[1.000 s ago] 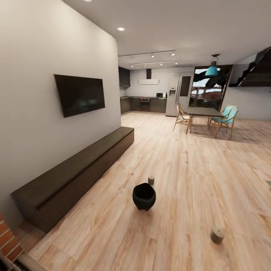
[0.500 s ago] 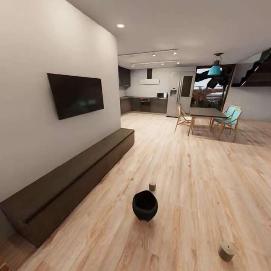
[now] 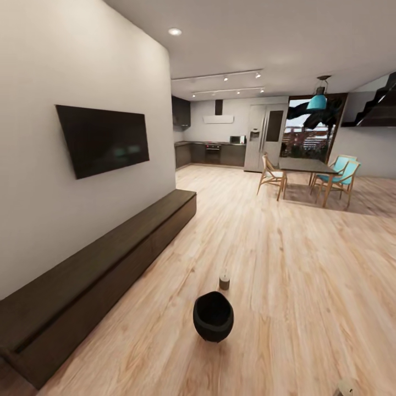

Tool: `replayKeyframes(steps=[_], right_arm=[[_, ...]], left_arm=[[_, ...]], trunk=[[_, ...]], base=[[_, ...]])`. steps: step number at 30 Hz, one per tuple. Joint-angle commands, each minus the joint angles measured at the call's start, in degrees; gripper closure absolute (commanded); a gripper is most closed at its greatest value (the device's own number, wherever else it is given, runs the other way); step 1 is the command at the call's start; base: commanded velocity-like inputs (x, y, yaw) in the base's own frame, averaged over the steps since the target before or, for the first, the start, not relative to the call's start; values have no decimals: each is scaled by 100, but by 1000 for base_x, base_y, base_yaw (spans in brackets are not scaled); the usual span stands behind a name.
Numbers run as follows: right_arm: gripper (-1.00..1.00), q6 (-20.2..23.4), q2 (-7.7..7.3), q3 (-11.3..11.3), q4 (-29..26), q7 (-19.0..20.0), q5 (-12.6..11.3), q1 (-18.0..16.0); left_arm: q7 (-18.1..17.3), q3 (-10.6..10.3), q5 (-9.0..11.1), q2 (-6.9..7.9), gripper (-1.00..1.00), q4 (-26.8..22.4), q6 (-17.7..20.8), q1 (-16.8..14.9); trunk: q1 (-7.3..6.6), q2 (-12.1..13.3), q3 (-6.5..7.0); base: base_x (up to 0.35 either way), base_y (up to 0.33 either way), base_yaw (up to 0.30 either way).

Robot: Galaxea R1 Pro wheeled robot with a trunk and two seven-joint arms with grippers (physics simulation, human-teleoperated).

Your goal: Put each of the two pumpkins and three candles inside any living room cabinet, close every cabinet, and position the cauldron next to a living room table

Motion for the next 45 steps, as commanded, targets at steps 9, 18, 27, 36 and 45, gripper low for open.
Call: replayKeyframes(steps=[9, 18, 27, 36, 45], right_arm=[[-100, -5, 14, -13, -2, 2, -15, -2], [-100, -4, 34, -10, 2, 0, 10, -2], [-100, -4, 18, -27, 5, 0, 5, -2], [-100, -10, 38, -60, -82, -29, -30, -2], [-100, -2, 87, -315, -2253, 0, -54, 37]], left_arm=[[7, -6, -3, 0, -100, 5, -28, -4], [7, -6, -4, 0, -100, 5, -65, -4], [7, -6, -3, 0, -100, 5, -174, -4], [62, 0, -4, -2, -100, -15, -203, -4], [390, 14, 29, -1, -100, -1003, -22, -51]], trunk=[[3, -2, -6], [3, -2, -6], [3, -2, -6], [3, -2, -6], [3, -2, -6]], base=[[336, 0, 0], [204, 0, 0], [62, 0, 0], [210, 0, 0], [20, 0, 0]])
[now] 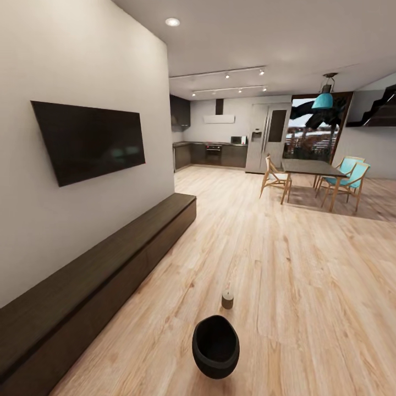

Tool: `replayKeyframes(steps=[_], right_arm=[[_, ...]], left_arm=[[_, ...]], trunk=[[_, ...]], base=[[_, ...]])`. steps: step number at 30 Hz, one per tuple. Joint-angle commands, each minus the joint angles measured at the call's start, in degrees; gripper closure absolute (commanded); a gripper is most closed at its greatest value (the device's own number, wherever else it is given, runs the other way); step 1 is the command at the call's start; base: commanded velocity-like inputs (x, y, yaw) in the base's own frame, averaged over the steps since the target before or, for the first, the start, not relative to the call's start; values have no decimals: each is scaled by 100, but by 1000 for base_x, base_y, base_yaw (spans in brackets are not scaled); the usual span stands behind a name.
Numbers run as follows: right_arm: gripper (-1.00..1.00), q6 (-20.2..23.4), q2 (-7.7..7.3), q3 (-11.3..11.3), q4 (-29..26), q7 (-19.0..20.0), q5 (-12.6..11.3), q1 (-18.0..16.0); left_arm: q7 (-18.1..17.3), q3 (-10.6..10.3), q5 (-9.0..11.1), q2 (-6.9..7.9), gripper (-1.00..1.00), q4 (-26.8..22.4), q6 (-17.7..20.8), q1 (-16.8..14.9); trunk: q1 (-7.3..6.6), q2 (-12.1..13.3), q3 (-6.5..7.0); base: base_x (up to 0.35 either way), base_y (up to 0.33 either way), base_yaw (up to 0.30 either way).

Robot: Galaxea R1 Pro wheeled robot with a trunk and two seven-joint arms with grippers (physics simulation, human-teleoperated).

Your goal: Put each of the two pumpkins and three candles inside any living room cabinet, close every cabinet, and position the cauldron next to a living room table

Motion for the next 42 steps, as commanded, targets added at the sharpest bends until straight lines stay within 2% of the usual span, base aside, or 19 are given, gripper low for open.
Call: replayKeyframes(steps=[1, 3, 5, 6, 7, 8, 10, 11, 13, 15, 16, 20, 22, 24, 28, 29, 31, 37, 42], right_arm=[[-100, 17, 28, -41, -275, 2, -4, 31], [-100, 162, 82, -71, -737, -2, 4, 89], [-100, 708, 142, -100, -1430, -7, 13, 152], [-100, 1181, 165, -112, -1948, -9, 15, 177], [-100, 1418, 173, -119, -2217, -10, 16, 186], [-100, 1875, 185, -121, -2736, -11, 16, 198], [-100, 2306, 194, -118, -3195, -12, 17, 200], [-100, 2717, 202, -116, -3577, -12, 14, 182], [-100, 3095, 208, -113, -3883, -13, 11, 142], [-100, 3543, 230, -108, -4192, -16, 10, -73], [-100, 3778, 258, -111, -4293, -18, 10, -326], [-100, 4309, 337, -113, -4235, -34, 9, -1110], [-100, 4385, 383, -113, -4141, -66, 9, -1285], [-100, 4432, 475, -83, -3904, -302, 6, -1541], [-100, 4302, 630, -25, -3733, -787, 10, -1678], [-100, 4151, 667, -12, -3696, -997, 5, -1703], [-100, 3863, 698, 2, -3663, -1237, 1, -1721], [-100, 3480, 743, 30, -3608, -1471, 0, -1736], [-100, 3611, 749, 27, -3585, -1495, -4, -1750]], left_arm=[[15, -1, 6, 2, -100, -153, 57, 0], [16, 1, 9, 6, -100, -522, 280, 2], [13, 3, 13, 16, -100, -1434, 835, 13], [4, -3, 18, 24, -100, -2305, 1297, 29], [-1, -5, 14, 27, -100, -2773, 1545, 46], [-7, -3, 5, 27, -100, -3687, 2072, 96], [-11, 3, 11, 30, -100, -4449, 2593, 138], [-7, 0, 4, 30, -100, -5009, 3065, 165], [2, -2, -8, 19, -100, -5363, 3455, 162], [12, -7, -16, -1, -100, -5672, 3822, 112], [11, -13, -18, -36, -100, -5805, 3973, 23], [4, -20, -27, -251, -100, -5772, 4176, -470], [8, -21, -25, -300, -100, -5633, 4201, -651], [37, -17, -17, -375, -100, -5123, 4223, -1166], [55, -6, 96, -416, -100, -4243, 4207, -1887], [60, -2, 165, -421, -100, -3936, 4173, -2109], [67, -2, 246, -430, -100, -3564, 4067, -2314], [77, -4, 337, -441, -100, -3228, 3825, -2498], [72, -4, 352, -459, -100, -3171, 3769, -2547]], trunk=[[0, -3, -7], [0, -3, -7], [0, -3, -7], [0, -3, -7], [0, -3, -7], [0, -3, -7], [0, -3, -7], [0, -3, -7], [0, -3, -7], [0, -3, -7], [0, -3, -7], [0, -3, -7], [0, -3, -7], [0, -3, -7], [0, -3, -7], [0, -3, -7], [0, -3, -7], [0, -3, -7], [0, -3, -7]], base=[[3, 0, 0], [2, 0, 0], [1, 0, 0], [0, 0, 0], [0, 0, 0], [0, 0, 0], [0, 0, 0], [0, 0, 0], [0, 0, 0], [0, 0, 0], [0, 0, 0], [0, 0, 0], [0, 0, 0], [0, 0, 0], [0, 0, 0], [0, 0, 0], [0, 0, 0], [0, 0, 0], [0, 0, 0]])
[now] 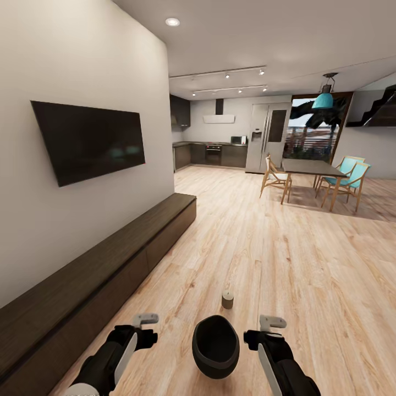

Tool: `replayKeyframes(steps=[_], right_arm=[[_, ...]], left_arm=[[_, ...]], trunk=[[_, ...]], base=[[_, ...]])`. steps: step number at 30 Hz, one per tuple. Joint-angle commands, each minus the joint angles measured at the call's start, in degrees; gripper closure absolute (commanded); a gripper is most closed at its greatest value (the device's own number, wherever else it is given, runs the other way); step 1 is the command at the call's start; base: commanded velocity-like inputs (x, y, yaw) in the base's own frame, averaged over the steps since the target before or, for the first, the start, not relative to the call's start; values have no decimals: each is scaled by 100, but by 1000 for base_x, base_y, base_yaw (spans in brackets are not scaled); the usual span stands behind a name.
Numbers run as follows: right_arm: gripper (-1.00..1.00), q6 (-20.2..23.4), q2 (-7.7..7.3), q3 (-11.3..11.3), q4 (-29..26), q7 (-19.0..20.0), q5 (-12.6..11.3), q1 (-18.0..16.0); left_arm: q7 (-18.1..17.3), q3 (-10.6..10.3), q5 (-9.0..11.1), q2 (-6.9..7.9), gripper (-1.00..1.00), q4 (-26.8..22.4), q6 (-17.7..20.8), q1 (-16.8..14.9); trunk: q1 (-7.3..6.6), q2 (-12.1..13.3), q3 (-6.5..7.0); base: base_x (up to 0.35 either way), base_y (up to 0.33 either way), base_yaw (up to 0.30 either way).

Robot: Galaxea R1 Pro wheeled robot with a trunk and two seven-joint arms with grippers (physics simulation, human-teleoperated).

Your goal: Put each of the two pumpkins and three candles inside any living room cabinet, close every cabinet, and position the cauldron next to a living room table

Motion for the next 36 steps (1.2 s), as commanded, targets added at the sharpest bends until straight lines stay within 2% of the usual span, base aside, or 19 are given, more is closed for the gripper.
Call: replayKeyframes(steps=[1, 4, 8, 11, 12, 14, 20, 36], right_arm=[[-100, 185, 8, -7, 0, 0, -2, -16], [-100, 396, 7, -10, 7, 66, -32, -33], [-100, 568, -2, -12, 54, 279, -312, -91], [-100, 751, -10, -19, 406, 330, -426, -367], [-100, 831, -11, -17, 682, 338, -448, -535], [-100, 908, -20, -20, 993, 347, -471, -712], [-100, 983, -35, -18, 1269, 352, -477, -867], [-100, 1001, -38, 3, 1321, 352, -431, -898]], left_arm=[[34, -3, 36, -12, -100, 12, -22, -12], [34, -3, 38, -23, -100, 33, -161, -17], [17, 2, 38, -19, -100, 45, -259, -19], [-2, 8, 40, -11, -100, 46, -276, -17], [-12, 8, 38, -7, -100, 44, -280, -15], [-4, 7, 31, 2, -100, 12, -287, -11], [12, 9, 25, 13, -100, 10, -295, -3], [-33, -18, -15, 19, -100, 49, -280, -2]], trunk=[[0, -4, -7], [0, -4, -7], [0, -4, -7], [0, -4, -7], [0, -4, -7], [0, -4, -7], [0, -4, -7], [0, -4, -7]], base=[[0, 0, 0], [0, 0, 0], [0, 0, 0], [0, 0, 0], [0, 0, 0], [0, 0, 0], [48, 0, 0], [200, 0, 0]])
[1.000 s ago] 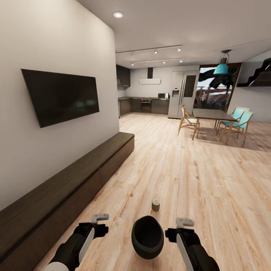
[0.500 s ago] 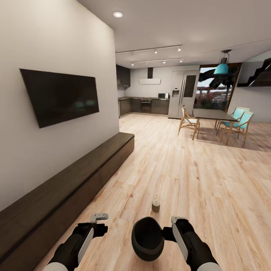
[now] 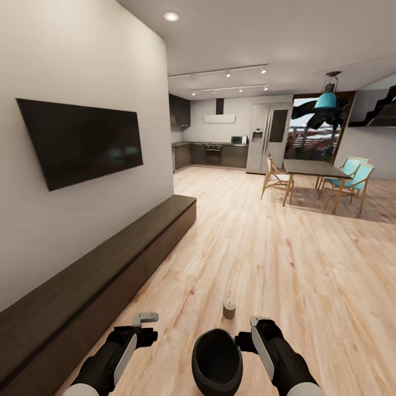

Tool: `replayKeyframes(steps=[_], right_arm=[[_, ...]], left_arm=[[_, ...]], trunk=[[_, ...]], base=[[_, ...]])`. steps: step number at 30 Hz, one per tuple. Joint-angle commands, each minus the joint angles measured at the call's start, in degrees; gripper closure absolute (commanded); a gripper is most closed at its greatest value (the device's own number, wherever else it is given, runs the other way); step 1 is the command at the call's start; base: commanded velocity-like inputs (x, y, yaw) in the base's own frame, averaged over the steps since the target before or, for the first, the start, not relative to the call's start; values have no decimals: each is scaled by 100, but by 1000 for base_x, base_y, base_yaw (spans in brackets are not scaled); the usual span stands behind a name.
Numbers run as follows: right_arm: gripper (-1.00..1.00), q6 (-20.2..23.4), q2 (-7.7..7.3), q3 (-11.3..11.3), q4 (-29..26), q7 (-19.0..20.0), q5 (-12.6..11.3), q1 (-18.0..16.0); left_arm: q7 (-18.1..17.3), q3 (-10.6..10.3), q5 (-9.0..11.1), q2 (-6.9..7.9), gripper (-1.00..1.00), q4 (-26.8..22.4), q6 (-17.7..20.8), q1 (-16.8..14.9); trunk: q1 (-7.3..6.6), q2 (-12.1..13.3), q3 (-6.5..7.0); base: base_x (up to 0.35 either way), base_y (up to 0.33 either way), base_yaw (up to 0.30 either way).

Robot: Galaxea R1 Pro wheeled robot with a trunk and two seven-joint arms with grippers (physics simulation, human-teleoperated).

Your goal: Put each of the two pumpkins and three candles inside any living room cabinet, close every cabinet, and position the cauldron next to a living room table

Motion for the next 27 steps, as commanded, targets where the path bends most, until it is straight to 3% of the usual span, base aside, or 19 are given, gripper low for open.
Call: replayKeyframes(steps=[1, 27], right_arm=[[-100, 17, 3, -16, -7, -36, -44, -3], [-100, 10, -19, -46, -4, -20, -74, -3]], left_arm=[[29, -5, 34, 1, -100, -12, 29, -2], [22, -15, 17, 5, -100, 3, 21, -2]], trunk=[[2, -3, -7], [2, -3, -7]], base=[[170, 0, 0], [157, -15, 0]])
